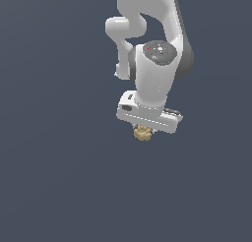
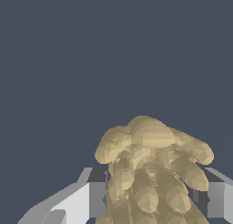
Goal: Pick up the object and move it to a goal position.
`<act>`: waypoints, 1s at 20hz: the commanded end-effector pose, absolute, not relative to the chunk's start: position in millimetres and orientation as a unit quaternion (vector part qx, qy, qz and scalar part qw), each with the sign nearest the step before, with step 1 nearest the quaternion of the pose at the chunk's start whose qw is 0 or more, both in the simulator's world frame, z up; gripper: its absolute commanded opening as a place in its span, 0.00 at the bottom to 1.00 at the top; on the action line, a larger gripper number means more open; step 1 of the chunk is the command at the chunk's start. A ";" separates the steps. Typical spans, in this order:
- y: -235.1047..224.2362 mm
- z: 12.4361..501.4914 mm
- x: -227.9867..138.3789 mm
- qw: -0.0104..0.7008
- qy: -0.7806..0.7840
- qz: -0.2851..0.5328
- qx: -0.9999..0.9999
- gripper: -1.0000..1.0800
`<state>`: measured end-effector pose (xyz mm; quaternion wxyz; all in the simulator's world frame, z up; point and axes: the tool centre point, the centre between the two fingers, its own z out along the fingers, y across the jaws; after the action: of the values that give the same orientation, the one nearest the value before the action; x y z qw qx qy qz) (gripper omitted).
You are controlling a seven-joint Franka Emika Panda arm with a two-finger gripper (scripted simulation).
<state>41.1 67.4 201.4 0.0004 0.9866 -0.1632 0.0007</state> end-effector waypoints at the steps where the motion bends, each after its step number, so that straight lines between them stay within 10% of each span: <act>1: 87.3 220.0 48.8 0.001 -0.164 0.000 0.987 0.00; 20: 144.0 271.9 76.4 0.000 -0.164 0.000 0.987 0.00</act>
<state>75.7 143.5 271.1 0.0000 0.9866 -0.1633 0.0001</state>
